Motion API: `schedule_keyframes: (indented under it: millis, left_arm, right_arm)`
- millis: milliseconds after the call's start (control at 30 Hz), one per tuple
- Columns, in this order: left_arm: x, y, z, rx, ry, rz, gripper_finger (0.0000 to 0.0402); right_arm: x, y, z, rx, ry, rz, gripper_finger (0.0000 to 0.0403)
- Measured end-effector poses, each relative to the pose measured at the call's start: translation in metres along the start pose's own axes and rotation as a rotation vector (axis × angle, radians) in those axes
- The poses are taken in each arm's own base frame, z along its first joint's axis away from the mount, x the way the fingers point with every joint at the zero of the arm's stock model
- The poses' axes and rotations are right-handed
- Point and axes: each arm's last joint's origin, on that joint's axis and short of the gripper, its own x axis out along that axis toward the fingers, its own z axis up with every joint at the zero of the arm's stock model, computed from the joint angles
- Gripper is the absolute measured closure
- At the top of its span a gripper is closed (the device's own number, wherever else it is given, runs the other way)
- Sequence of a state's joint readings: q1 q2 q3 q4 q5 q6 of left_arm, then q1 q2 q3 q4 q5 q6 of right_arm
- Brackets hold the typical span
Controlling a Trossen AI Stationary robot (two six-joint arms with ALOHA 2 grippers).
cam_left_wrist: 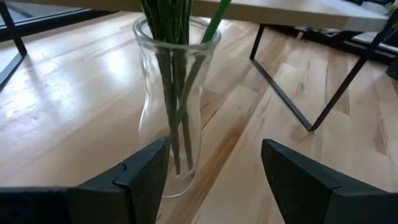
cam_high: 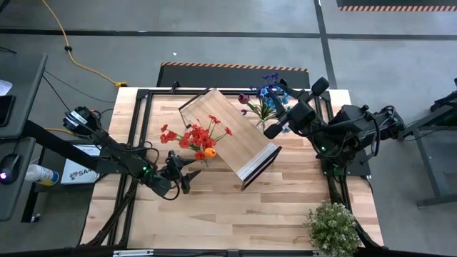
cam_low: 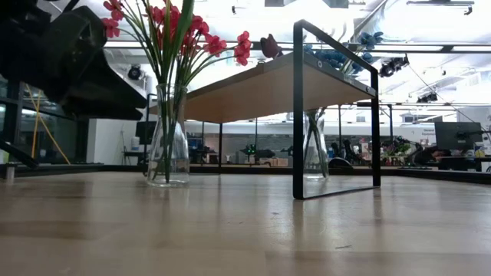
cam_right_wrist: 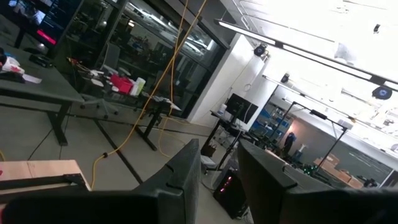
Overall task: Pick and place flowers into a vace then onto a shelf
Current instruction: Put the bottom transparent vase with flowers on the shelf
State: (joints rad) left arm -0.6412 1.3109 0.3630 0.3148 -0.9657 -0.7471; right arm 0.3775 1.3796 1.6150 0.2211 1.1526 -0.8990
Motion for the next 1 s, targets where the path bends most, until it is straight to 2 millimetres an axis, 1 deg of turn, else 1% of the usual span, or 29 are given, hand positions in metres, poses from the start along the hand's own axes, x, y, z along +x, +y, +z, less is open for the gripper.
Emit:
schedule_keyframes:
  millis: [833,900,1000]
  left_arm:
    - [0.0,-0.0002,-0.0001,0.0,0.005,-0.006,0.0111]
    - [0.0,-0.0006,0.0003,-0.006,0.001,-0.008,0.0099]
    - [0.0,-0.0003,0.0008,-0.006,-0.012,0.006,0.006]
  right_arm:
    - [0.0,0.0,0.0,-0.023,-0.001,0.0,0.0304]
    - [0.0,0.0,0.0,-0.023,-0.001,0.0,0.0304]
    - [0.0,0.0,0.0,-0.022,-0.001,0.0,0.0304]
